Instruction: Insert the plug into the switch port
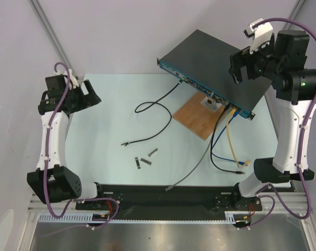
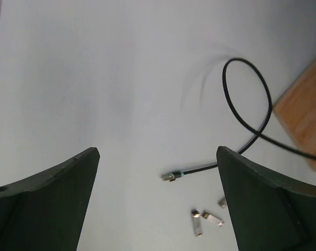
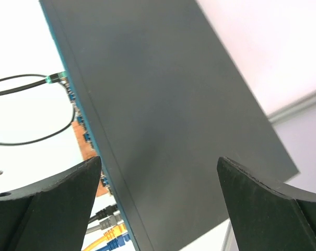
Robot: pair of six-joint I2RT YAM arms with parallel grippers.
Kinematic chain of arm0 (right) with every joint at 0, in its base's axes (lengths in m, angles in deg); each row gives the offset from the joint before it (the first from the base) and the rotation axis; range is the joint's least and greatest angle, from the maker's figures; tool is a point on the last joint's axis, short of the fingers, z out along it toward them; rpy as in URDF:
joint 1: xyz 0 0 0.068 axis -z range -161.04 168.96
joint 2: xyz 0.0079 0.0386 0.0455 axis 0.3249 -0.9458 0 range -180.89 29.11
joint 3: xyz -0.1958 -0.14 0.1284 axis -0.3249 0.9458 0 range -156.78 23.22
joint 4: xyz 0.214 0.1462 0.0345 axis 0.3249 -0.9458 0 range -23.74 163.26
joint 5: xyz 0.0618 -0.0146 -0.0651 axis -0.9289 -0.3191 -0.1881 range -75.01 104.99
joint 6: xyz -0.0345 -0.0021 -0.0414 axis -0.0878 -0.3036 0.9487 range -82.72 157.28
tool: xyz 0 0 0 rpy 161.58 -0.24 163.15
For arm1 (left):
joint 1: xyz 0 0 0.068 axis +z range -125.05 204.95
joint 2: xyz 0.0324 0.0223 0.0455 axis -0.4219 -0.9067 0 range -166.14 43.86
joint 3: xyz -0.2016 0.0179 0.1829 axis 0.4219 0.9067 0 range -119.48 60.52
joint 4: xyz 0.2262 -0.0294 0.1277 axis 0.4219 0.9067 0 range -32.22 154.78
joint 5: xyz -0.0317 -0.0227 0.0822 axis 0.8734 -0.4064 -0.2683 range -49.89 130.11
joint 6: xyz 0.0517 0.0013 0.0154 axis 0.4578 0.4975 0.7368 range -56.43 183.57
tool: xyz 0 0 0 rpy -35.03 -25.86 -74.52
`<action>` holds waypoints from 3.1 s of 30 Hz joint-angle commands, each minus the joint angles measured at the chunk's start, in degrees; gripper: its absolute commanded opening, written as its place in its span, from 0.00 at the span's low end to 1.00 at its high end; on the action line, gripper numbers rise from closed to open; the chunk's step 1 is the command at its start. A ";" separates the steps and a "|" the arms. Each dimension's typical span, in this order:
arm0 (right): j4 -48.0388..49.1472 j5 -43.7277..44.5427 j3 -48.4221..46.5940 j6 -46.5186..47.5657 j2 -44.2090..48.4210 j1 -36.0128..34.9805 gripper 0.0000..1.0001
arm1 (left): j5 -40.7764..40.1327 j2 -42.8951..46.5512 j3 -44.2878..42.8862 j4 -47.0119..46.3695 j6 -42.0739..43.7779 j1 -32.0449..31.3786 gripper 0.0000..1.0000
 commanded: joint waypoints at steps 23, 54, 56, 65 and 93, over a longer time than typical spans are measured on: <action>3.60 -6.89 9.07 -4.42 1.47 -2.54 1.00 | -14.92 1.11 31.11 -21.32 25.94 -54.33 0.99; 9.73 -18.21 12.15 -17.15 -1.51 -4.92 1.00 | -20.45 -0.69 30.76 -23.88 29.19 -57.75 0.00; 11.49 -22.60 11.71 -19.35 -2.57 -4.92 1.00 | -20.98 5.28 30.67 -24.05 31.81 -57.75 0.00; 22.48 -37.20 14.34 -37.54 -6.88 -7.73 1.00 | -28.96 27.54 32.78 -36.51 59.40 -60.74 0.00; 30.03 -31.58 32.75 -5.39 5.93 -24.59 0.93 | -9.04 32.03 23.91 -25.74 43.54 -64.26 0.00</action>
